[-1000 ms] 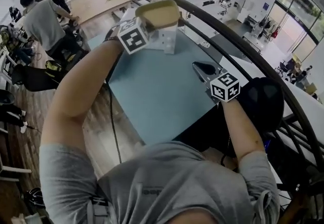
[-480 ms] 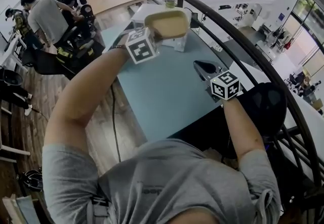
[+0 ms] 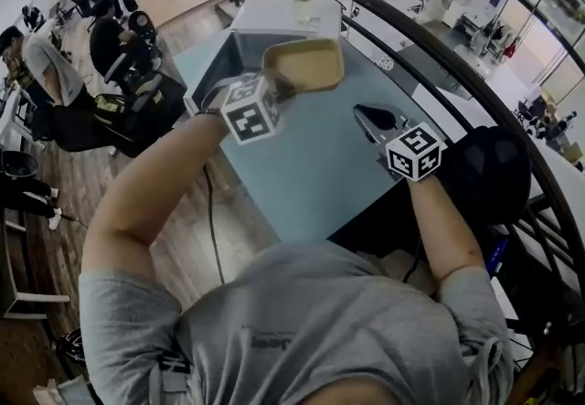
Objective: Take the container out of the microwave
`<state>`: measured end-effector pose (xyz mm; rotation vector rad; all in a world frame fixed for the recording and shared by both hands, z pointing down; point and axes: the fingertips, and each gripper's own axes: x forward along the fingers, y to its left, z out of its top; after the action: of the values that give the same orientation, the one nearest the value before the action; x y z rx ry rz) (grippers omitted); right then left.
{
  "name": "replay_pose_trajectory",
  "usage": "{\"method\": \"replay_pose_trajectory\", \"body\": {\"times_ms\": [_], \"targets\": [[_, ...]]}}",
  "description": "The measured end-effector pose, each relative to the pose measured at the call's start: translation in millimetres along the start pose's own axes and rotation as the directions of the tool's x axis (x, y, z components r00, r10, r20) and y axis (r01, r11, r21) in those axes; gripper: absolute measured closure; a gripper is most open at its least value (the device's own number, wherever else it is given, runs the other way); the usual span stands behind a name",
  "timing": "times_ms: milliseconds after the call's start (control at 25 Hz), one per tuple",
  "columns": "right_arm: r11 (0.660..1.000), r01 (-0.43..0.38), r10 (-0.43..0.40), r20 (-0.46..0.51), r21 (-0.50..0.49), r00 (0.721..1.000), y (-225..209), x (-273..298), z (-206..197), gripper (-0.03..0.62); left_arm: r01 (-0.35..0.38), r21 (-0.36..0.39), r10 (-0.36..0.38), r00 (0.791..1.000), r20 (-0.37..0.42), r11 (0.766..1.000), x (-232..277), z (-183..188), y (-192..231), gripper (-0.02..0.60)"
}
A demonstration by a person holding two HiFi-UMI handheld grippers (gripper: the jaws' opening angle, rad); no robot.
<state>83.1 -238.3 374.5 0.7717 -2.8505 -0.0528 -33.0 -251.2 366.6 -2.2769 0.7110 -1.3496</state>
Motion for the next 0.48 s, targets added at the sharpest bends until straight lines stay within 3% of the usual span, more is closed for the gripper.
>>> {"method": "replay_pose_trajectory", "body": {"times_ms": [480], "targets": [[0.998, 0.051, -0.048, -0.056, 0.049, 0.997, 9.4, 27.4, -46.5, 0.589, 0.103, 0.036, -0.103, 0.995, -0.006, 0.994, 51.2, -67.8, -55.9, 0.551]]}}
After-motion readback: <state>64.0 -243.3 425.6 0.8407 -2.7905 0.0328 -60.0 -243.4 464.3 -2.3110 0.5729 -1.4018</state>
